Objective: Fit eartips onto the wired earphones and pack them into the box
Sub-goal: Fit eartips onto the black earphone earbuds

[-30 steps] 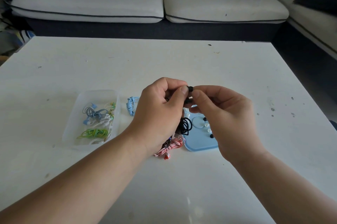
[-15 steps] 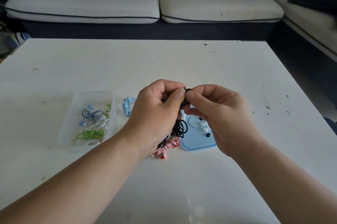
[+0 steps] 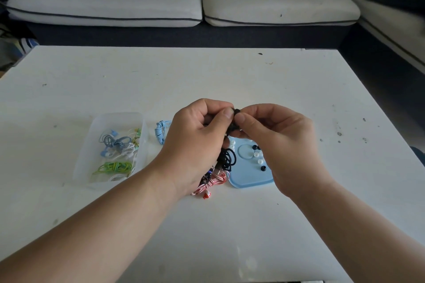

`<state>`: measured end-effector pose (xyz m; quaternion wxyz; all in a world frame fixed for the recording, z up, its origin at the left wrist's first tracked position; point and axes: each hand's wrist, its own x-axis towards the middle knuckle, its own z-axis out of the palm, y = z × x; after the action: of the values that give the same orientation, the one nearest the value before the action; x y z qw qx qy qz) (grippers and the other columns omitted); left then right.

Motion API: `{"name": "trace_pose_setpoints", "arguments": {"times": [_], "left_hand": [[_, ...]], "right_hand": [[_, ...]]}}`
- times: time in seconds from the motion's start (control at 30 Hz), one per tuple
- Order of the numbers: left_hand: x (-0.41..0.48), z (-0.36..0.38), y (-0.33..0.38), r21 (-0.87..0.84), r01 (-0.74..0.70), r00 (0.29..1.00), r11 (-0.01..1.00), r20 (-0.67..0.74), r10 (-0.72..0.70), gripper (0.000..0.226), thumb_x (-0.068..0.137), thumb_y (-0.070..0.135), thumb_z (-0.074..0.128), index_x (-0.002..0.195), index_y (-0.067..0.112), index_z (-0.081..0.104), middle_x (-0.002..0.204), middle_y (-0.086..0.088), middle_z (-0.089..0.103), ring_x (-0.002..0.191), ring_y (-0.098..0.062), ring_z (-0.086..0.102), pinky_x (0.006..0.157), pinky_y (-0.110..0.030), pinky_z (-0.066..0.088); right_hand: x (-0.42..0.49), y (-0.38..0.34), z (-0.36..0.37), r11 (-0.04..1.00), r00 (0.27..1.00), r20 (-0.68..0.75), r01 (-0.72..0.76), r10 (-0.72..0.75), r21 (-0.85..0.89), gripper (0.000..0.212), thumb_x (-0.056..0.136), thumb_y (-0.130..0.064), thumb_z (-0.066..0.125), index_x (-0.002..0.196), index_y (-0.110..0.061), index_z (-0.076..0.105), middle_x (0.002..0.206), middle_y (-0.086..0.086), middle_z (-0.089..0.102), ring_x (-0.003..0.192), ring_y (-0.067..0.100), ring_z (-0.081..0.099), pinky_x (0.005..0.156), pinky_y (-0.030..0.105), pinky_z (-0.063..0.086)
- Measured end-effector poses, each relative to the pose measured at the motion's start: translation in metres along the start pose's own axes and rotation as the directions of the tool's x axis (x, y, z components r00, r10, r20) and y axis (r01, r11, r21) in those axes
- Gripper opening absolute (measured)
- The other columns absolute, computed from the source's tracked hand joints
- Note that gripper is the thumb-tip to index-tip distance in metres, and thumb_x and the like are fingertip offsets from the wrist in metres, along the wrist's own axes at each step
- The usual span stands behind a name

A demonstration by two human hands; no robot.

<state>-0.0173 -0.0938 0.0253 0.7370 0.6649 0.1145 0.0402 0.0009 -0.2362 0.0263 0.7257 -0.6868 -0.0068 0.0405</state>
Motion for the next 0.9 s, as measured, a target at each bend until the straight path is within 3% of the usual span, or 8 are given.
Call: {"name": "trace_pose_setpoints", "arguments": {"times": [0.17, 0.27, 0.33, 0.43, 0.6, 0.73, 0.8, 0.9], "left_hand": [[0.002, -0.002, -0.001, -0.009, 0.011, 0.999, 1.000, 0.043, -0.011, 0.010, 0.101, 0.010, 0.063, 0.103, 0.012, 0.072, 0.083, -0.004, 0.077, 0.066, -0.011, 0.067, 0.059, -0.021, 0.050], [0.001, -0.004, -0.003, -0.027, 0.024, 0.997, 0.999, 0.074, -0.022, 0.010, 0.101, 0.009, 0.063, 0.103, 0.011, 0.073, 0.083, -0.006, 0.075, 0.068, -0.015, 0.066, 0.059, -0.025, 0.049], [0.002, -0.005, -0.003, -0.030, 0.023, 0.996, 0.999, 0.092, -0.020, 0.012, 0.101, 0.009, 0.063, 0.101, 0.014, 0.074, 0.081, -0.006, 0.073, 0.066, -0.019, 0.061, 0.059, -0.027, 0.048], [0.003, -0.006, -0.002, -0.053, 0.018, 0.993, 0.998, 0.115, -0.012, 0.013, 0.101, 0.008, 0.063, 0.100, 0.014, 0.074, 0.083, -0.008, 0.073, 0.062, -0.020, 0.055, 0.056, -0.026, 0.047], [0.004, -0.007, -0.003, -0.062, 0.016, 0.991, 0.998, 0.133, -0.008, 0.014, 0.101, 0.006, 0.062, 0.106, 0.010, 0.075, 0.079, -0.005, 0.071, 0.061, -0.019, 0.054, 0.055, -0.024, 0.047], [0.005, -0.009, -0.004, -0.013, -0.011, 0.990, 1.000, 0.142, 0.013, 0.014, 0.100, 0.007, 0.063, 0.107, 0.011, 0.075, 0.077, -0.004, 0.071, 0.058, -0.016, 0.055, 0.057, -0.026, 0.048], [0.006, -0.009, -0.004, 0.019, -0.040, 0.989, 0.999, 0.140, 0.037, 0.015, 0.099, 0.010, 0.066, 0.107, 0.015, 0.077, 0.077, -0.004, 0.072, 0.059, -0.017, 0.056, 0.058, -0.027, 0.050], [0.007, -0.011, -0.004, 0.036, -0.063, 0.991, 0.997, 0.122, 0.059, 0.017, 0.099, 0.013, 0.067, 0.109, 0.019, 0.079, 0.081, -0.005, 0.075, 0.065, -0.017, 0.063, 0.060, -0.026, 0.051]], "right_hand": [[0.005, 0.000, -0.004, 0.992, 0.994, 0.072, -0.084, 0.077, 0.091, 0.010, 0.095, -0.007, 0.068, 0.088, -0.001, 0.072, 0.086, 0.016, 0.077, 0.078, 0.029, 0.075, 0.082, 0.041, 0.060], [0.006, 0.004, -0.006, 0.963, 0.980, 0.145, -0.163, 0.134, 0.213, 0.012, 0.091, -0.005, 0.070, 0.100, 0.001, 0.065, 0.086, 0.017, 0.072, 0.077, 0.030, 0.070, 0.081, 0.040, 0.060], [0.008, 0.003, -0.008, 0.949, 0.973, 0.185, -0.183, 0.138, 0.255, 0.022, 0.084, -0.007, 0.072, 0.104, -0.001, 0.066, 0.088, 0.014, 0.072, 0.078, 0.027, 0.070, 0.079, 0.035, 0.060], [0.012, 0.002, -0.013, 0.939, 0.959, 0.248, -0.206, 0.138, 0.274, 0.018, 0.080, -0.009, 0.072, 0.096, -0.001, 0.074, 0.092, 0.018, 0.074, 0.086, 0.028, 0.073, 0.081, 0.034, 0.060], [0.014, 0.004, -0.017, 0.949, 0.949, 0.269, -0.227, 0.164, 0.221, 0.030, 0.082, -0.011, 0.072, 0.104, 0.008, 0.073, 0.109, 0.032, 0.071, 0.102, 0.043, 0.071, 0.095, 0.044, 0.059], [0.012, 0.002, -0.019, 0.986, 0.970, 0.214, -0.135, 0.112, 0.096, 0.021, 0.077, -0.017, 0.075, 0.092, -0.003, 0.079, 0.093, 0.021, 0.077, 0.086, 0.034, 0.075, 0.090, 0.046, 0.060], [0.011, 0.000, -0.019, 0.992, 0.978, 0.195, -0.095, 0.078, 0.080, 0.024, 0.077, -0.020, 0.075, 0.093, -0.003, 0.079, 0.093, 0.022, 0.077, 0.088, 0.038, 0.075, 0.089, 0.048, 0.059], [0.009, -0.003, -0.018, 0.989, 0.977, 0.200, -0.101, 0.078, 0.105, 0.021, 0.084, -0.017, 0.072, 0.097, -0.002, 0.078, 0.094, 0.022, 0.077, 0.092, 0.040, 0.075, 0.084, 0.042, 0.060]]}}
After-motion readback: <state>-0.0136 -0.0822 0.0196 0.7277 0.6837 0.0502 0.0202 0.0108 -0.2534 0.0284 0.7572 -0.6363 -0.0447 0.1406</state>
